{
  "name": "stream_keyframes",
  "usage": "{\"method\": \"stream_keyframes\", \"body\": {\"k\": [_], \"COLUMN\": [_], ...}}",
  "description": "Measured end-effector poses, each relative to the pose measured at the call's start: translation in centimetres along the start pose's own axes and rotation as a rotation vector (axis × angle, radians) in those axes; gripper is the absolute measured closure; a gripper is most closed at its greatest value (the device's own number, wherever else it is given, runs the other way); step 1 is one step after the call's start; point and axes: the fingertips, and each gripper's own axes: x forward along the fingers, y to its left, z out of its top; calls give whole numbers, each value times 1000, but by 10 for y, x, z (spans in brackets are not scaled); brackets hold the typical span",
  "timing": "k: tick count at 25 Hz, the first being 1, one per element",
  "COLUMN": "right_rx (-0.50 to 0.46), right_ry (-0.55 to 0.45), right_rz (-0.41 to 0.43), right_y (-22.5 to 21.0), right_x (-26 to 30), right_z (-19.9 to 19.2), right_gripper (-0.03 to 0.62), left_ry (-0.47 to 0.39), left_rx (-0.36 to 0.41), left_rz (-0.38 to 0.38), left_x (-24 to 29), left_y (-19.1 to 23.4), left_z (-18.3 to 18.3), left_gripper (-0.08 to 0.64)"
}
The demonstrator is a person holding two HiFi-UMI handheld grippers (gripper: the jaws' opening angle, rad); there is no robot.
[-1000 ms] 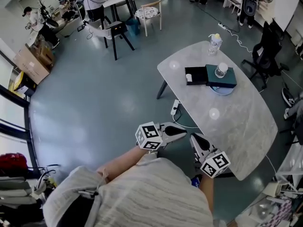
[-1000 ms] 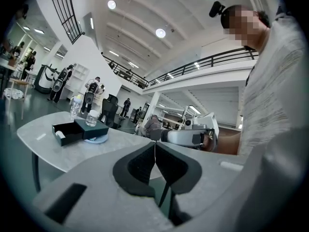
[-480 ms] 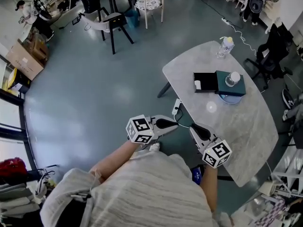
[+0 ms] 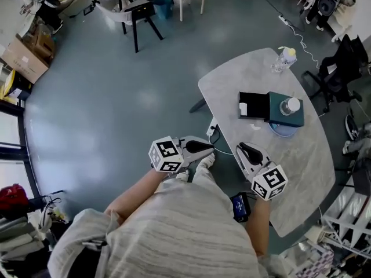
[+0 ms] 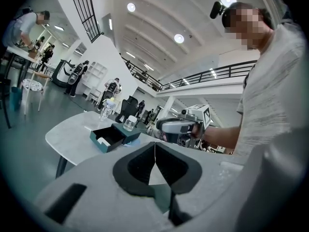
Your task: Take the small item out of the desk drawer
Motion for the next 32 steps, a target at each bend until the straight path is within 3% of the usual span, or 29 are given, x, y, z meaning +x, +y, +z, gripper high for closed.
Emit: {"method": "stream_keyframes", "body": {"k": [10, 14, 23, 32], "right_rx": [-97, -133, -186, -329], "right_ry": [110, 157, 266, 489], "right_rz": [22, 50, 85, 135], "right_y": [-100, -124, -162, -193], "right_x": [21, 31, 53, 88], "right_z": [4, -2, -23, -53], "right_gripper": [577, 505, 499, 483], "left_ry": [55, 88, 136, 143], "left_rx": [6, 17, -25, -74], "left_rz": [18, 10, -2, -51], "left_x": [76, 109, 140, 155], "left_y": [69, 88, 123, 159], "left_z": [49, 61, 54, 58], "left_gripper": [545, 545, 545, 545]}}
